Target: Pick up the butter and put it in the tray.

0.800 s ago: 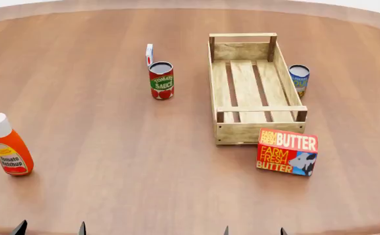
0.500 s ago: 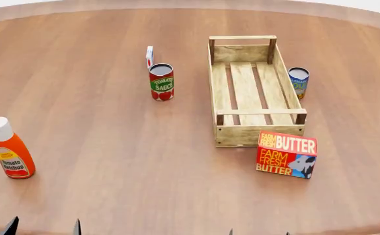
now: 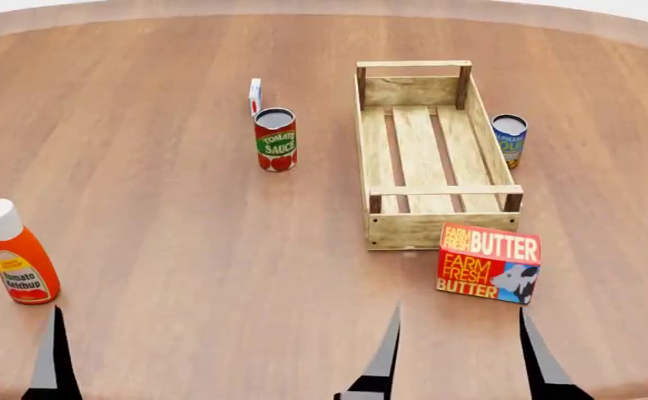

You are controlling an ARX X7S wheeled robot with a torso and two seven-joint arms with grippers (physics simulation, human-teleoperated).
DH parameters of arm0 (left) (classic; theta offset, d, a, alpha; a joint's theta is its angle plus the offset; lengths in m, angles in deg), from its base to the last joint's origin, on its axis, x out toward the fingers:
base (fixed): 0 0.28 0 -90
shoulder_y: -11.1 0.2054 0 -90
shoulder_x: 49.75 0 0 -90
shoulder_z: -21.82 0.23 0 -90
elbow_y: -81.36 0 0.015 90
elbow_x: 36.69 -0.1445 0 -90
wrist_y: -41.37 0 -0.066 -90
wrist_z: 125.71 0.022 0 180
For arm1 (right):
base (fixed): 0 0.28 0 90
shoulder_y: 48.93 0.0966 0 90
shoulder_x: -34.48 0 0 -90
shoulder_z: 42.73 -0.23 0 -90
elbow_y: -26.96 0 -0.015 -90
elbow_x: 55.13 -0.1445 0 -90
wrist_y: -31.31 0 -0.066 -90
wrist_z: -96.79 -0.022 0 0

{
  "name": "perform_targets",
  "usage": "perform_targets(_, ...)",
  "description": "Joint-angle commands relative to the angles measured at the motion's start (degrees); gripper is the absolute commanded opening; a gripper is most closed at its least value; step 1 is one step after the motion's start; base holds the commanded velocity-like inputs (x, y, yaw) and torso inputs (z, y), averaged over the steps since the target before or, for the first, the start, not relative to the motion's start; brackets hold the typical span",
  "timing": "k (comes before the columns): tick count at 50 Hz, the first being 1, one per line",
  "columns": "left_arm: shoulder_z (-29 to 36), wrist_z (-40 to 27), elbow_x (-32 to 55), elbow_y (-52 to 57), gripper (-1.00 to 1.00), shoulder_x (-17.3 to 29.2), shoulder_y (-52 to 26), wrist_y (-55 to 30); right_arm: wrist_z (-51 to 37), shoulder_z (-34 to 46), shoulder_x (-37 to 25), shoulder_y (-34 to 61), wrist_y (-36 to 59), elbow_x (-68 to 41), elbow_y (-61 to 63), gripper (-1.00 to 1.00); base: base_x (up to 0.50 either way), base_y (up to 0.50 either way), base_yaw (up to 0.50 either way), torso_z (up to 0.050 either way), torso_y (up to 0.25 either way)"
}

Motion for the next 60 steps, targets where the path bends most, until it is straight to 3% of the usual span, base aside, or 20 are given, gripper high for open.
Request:
perform_targets(1, -0.1, -1.3, 1.7, 9.0, 1.0, 1.3, 1.5, -2.5, -2.2, 1.9, -0.8, 1.6, 8.1, 2.1, 11.6, 1.0, 0.0, 0.0, 0.0, 0.0, 0.0)
perform_targets(7, 0.3, -1.7, 2.0, 9.4, 1.0, 1.7, 1.5, -2.5, -2.5, 2.0, -1.7, 1.2, 5.8, 1.4, 11.3, 1.0, 0.04, 0.0, 0.0, 0.0, 0.0)
perform_targets(60, 2.5, -4.8, 3.9, 9.9, 1.0, 4.5, 2.0, -1.8, -5.8, 4.1, -4.6, 3.1, 9.6, -1.4, 13.6, 1.0, 0.5, 0.0, 0.0, 0.0, 0.0)
